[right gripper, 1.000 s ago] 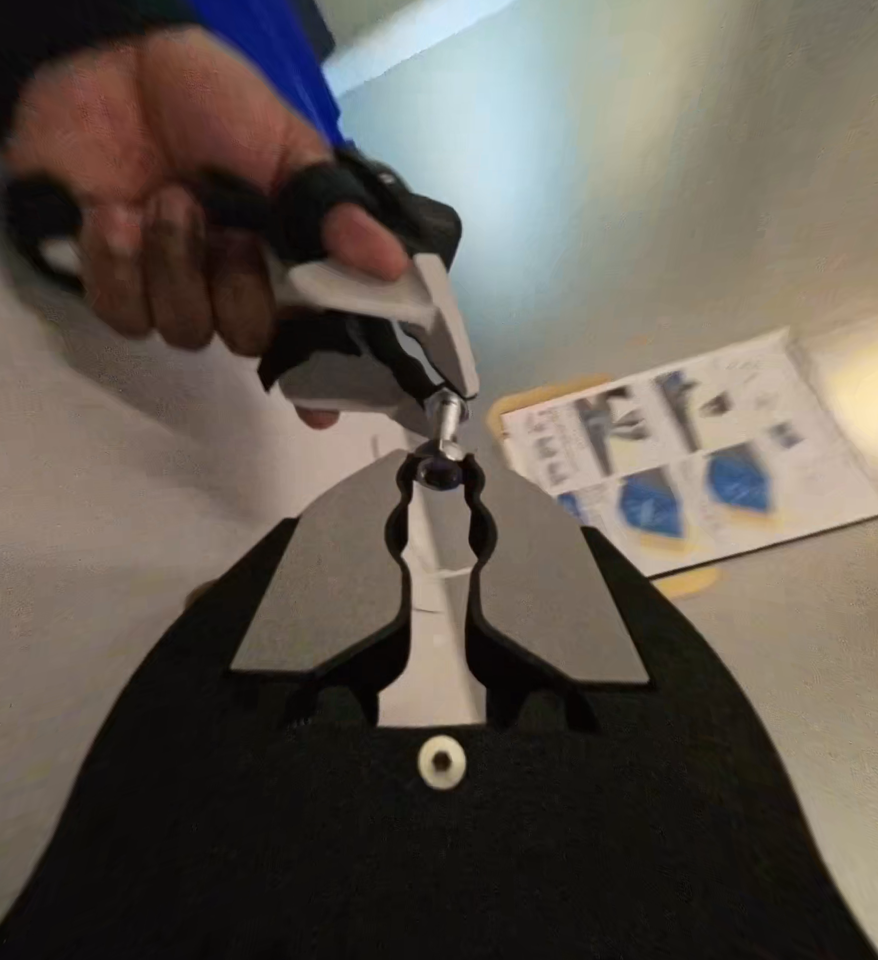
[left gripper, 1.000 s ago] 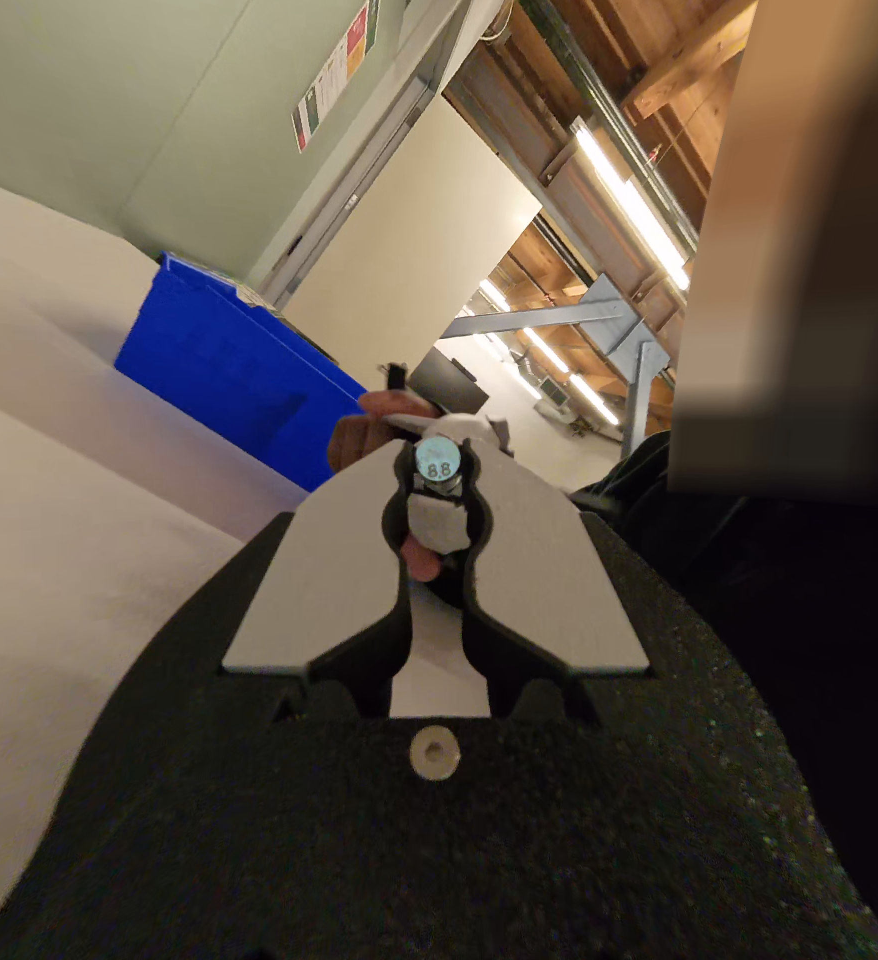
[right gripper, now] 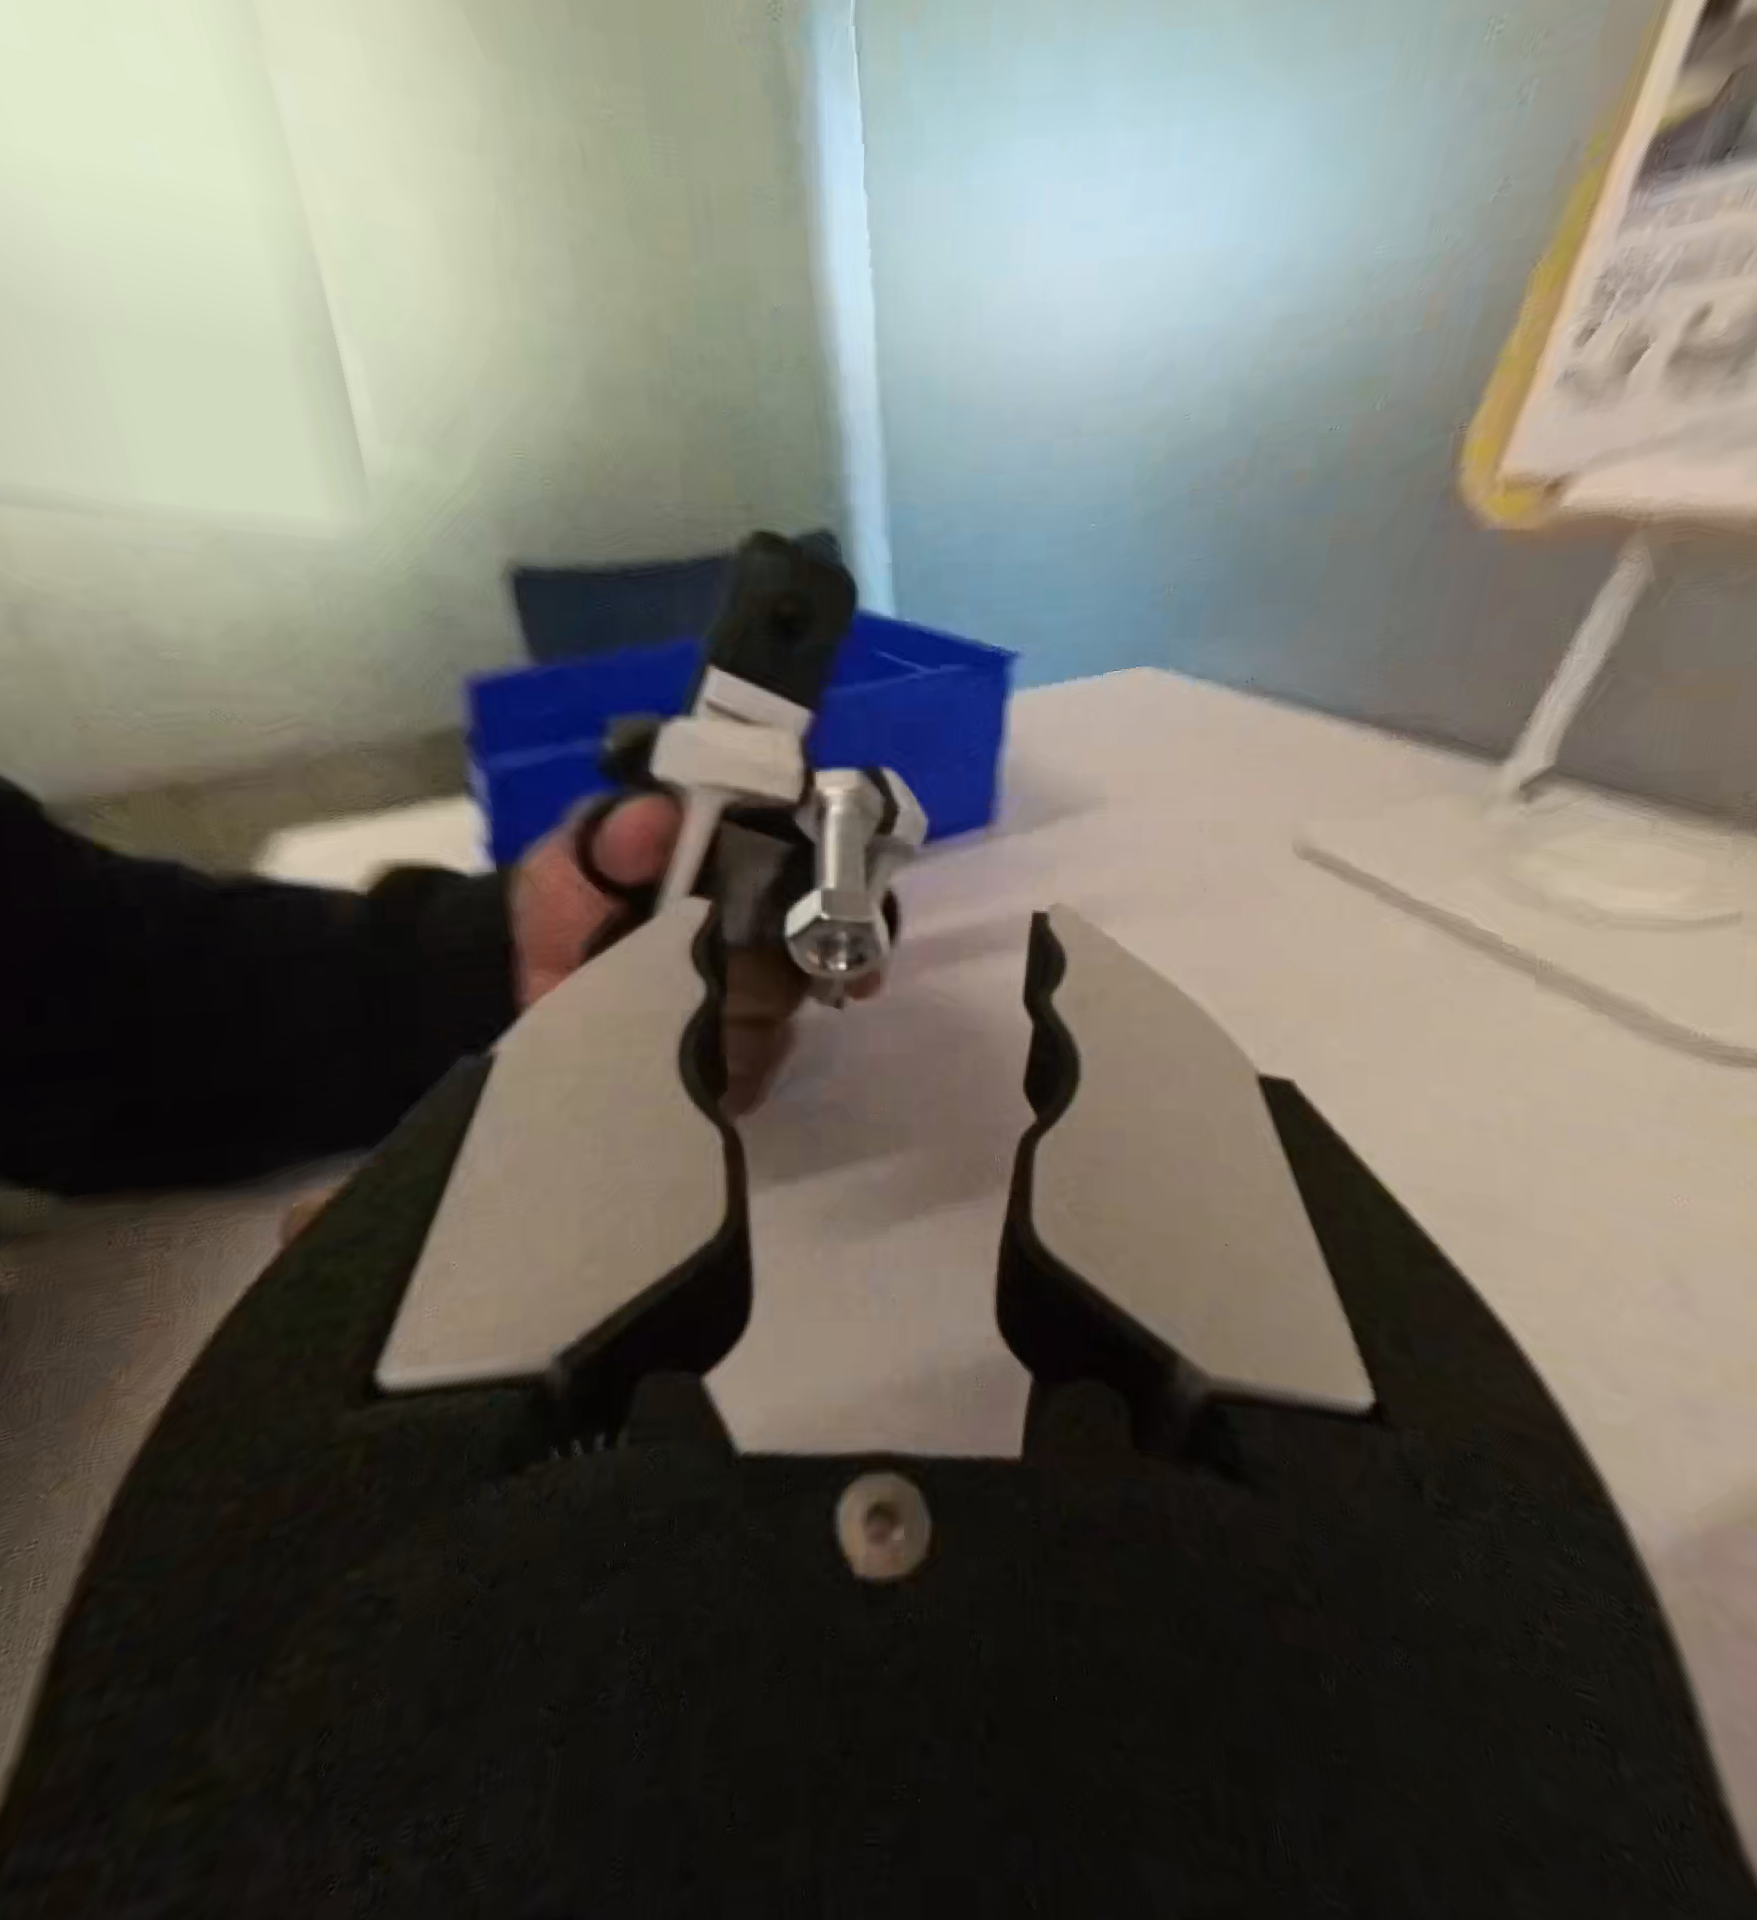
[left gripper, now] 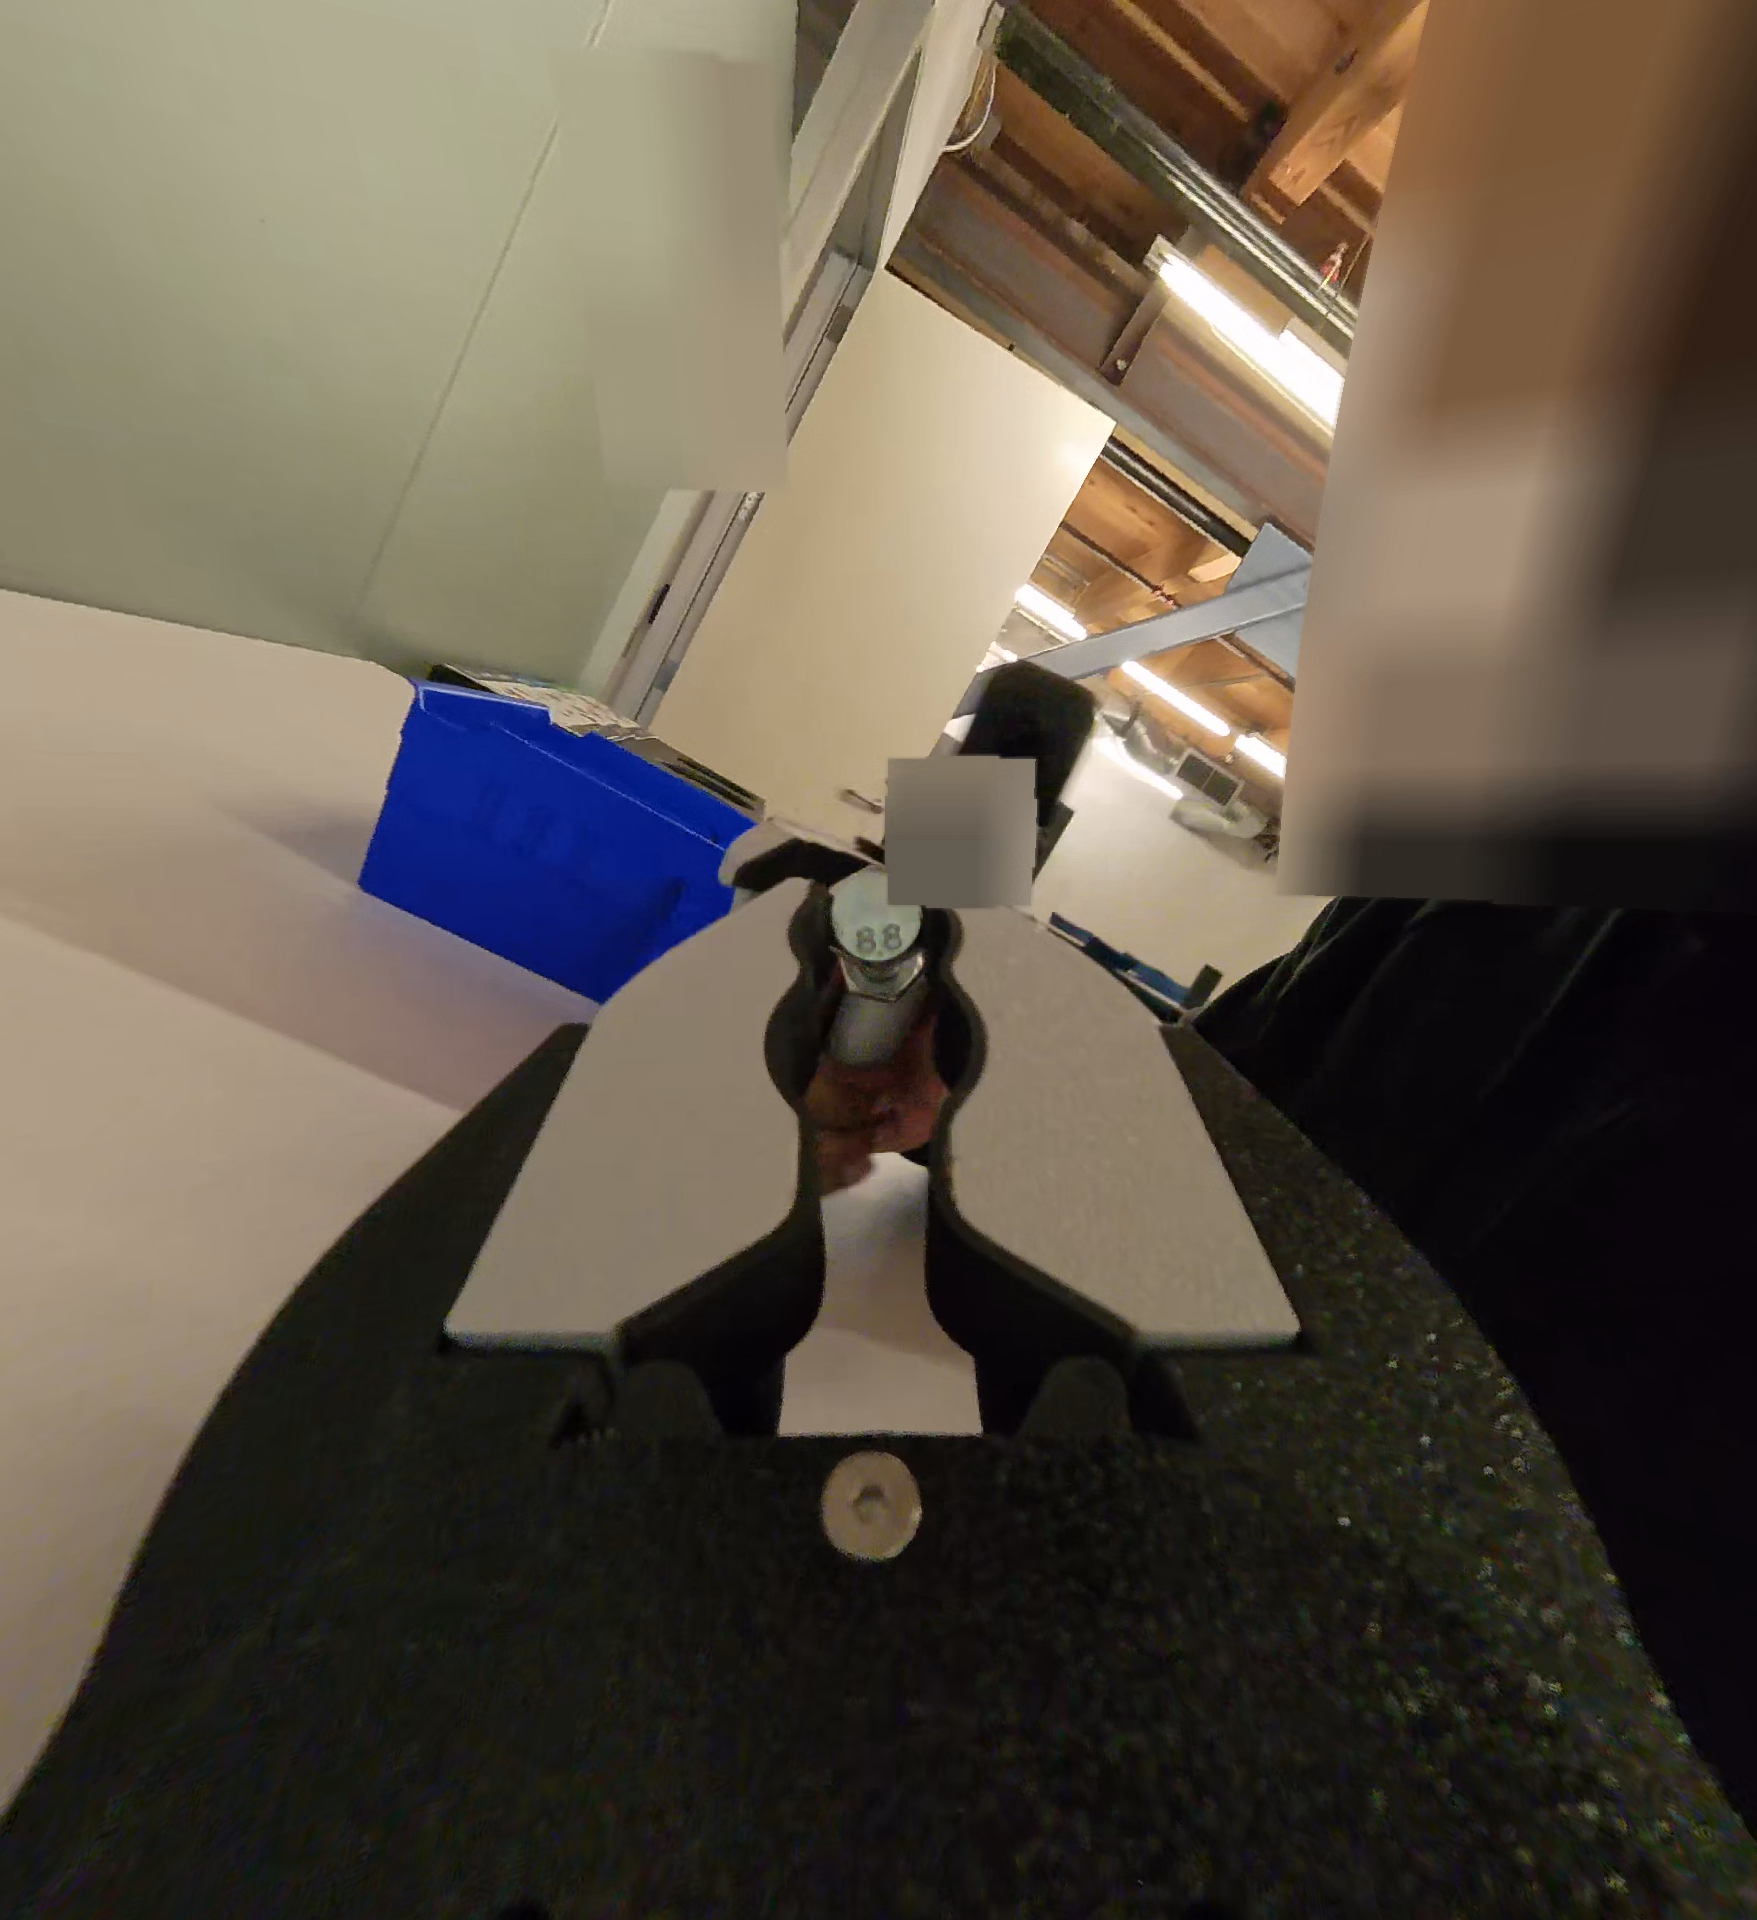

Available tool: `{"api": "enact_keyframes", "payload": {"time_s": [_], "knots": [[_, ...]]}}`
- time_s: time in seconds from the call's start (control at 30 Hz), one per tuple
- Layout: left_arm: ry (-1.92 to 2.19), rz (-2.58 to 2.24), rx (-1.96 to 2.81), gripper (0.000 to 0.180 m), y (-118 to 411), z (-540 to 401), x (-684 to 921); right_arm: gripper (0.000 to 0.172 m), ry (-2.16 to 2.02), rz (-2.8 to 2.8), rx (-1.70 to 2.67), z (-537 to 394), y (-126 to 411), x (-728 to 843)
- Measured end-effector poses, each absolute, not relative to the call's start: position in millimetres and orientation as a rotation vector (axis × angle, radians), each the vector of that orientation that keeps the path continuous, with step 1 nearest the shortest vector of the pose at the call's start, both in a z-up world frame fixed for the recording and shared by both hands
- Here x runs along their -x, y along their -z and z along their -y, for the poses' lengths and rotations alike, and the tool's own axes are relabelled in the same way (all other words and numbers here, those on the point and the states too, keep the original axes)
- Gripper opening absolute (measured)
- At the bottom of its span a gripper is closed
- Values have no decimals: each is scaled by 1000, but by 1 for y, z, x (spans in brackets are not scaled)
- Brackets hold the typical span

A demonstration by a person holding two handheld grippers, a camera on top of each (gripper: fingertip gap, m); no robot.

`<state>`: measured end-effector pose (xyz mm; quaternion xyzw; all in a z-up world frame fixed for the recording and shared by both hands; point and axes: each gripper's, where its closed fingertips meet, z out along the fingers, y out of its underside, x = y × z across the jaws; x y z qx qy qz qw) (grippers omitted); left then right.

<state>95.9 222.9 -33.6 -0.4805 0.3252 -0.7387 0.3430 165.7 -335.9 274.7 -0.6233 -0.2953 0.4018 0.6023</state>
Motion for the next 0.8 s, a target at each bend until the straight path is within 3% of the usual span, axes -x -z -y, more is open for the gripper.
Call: {"api": "enact_keyframes", "payload": {"time_s": [0.07,0.17,0.27,0.4,0.47,0.67,0.8], "knots": [[1896,-873,1247,17,35,-221,-97,47,-1152,604,1498,338,-272,-163],[1873,-912,1284,17,41,-218,-102,18,-1115,680,1521,342,-261,-159],[1911,-892,1335,16,46,-219,-102,18,-703,868,1425,340,-257,-161],[1971,-850,1399,17,51,-220,-105,18,246,1200,982,340,-254,-165],[1967,-853,1394,17,51,-220,-105,19,446,1246,856,343,-254,-164],[1940,-837,1312,16,41,-223,-97,50,-597,811,1330,340,-274,-167],[1925,-874,1275,17,38,-218,-98,42,-1095,612,1514,338,-264,-164]]}}
